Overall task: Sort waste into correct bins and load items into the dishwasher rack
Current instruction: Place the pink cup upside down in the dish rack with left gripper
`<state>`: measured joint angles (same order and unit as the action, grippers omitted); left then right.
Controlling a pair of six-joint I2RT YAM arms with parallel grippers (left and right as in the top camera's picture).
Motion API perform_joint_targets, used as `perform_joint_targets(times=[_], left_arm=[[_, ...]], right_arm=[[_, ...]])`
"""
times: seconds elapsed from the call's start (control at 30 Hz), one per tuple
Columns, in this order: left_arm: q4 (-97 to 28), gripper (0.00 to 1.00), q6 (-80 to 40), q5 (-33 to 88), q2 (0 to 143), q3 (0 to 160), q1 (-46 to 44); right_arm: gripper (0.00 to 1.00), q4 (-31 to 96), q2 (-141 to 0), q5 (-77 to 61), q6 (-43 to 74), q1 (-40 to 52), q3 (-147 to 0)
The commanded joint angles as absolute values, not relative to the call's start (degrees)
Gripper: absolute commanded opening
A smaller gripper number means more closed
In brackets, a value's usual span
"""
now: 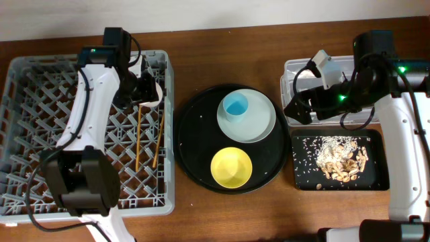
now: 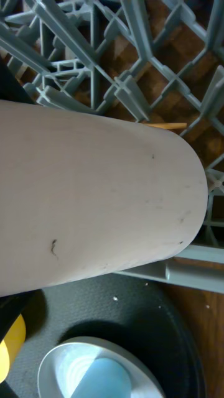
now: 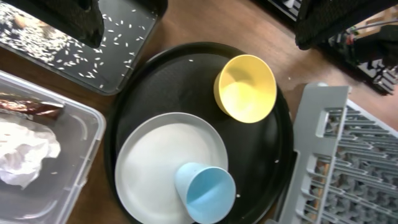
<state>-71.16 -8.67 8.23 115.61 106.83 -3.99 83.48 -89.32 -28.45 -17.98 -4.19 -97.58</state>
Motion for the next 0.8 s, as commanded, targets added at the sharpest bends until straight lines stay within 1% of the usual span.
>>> perform_joint_targets(times=[0.0,0.1,0.13,0.17,0.2,0.23,0.27,0.3,0.53,0.77], left_arm=[[-70.06,0.36,-9.21,7.42,116.64,108.05,-3.57],[-69.67,0.36,-9.43,5.96,116.79,108.05,-3.57],[-69.69,0.38,-9.45,5.45,116.79,108.05,-3.57],[-69.71,0.50,-9.45,5.30,116.79,108.05,-3.57],[-69.80,0.65,-9.47,5.23,116.79,108.05,-3.57],[-69.91,0.78,-9.47,5.28,116.79,108.05,-3.57],[-70.13,0.95,-9.61,5.28,116.77,108.05,-3.57],[-70.32,0.99,-9.63,5.30,116.77,108.05,-3.57],[-72.79,0.99,-9.82,5.30,116.62,110.69,-3.57],[-80.25,0.99,-11.38,6.17,113.65,122.56,-3.16]], right_arm=[[0.99,83.35,-89.41,-26.26,-17.91,-3.77,-97.36],[0.99,83.35,-89.41,-26.26,-17.91,-3.77,-97.36],[0.99,83.35,-89.41,-26.26,-17.91,-3.77,-97.36],[0.99,83.35,-89.41,-26.26,-17.91,-3.77,-97.36],[0.99,83.35,-89.41,-26.26,-17.91,-3.77,-97.36],[0.99,83.35,-89.41,-26.26,-17.91,-3.77,-97.36],[0.99,83.35,-89.41,-26.26,-17.91,-3.77,-97.36],[0.99,83.35,-89.41,-26.26,-17.91,-3.77,-97.36],[0.99,83.35,-89.41,-26.26,-17.91,-3.77,-97.36],[0.99,83.35,-89.41,-26.26,-17.91,-3.77,-97.36]])
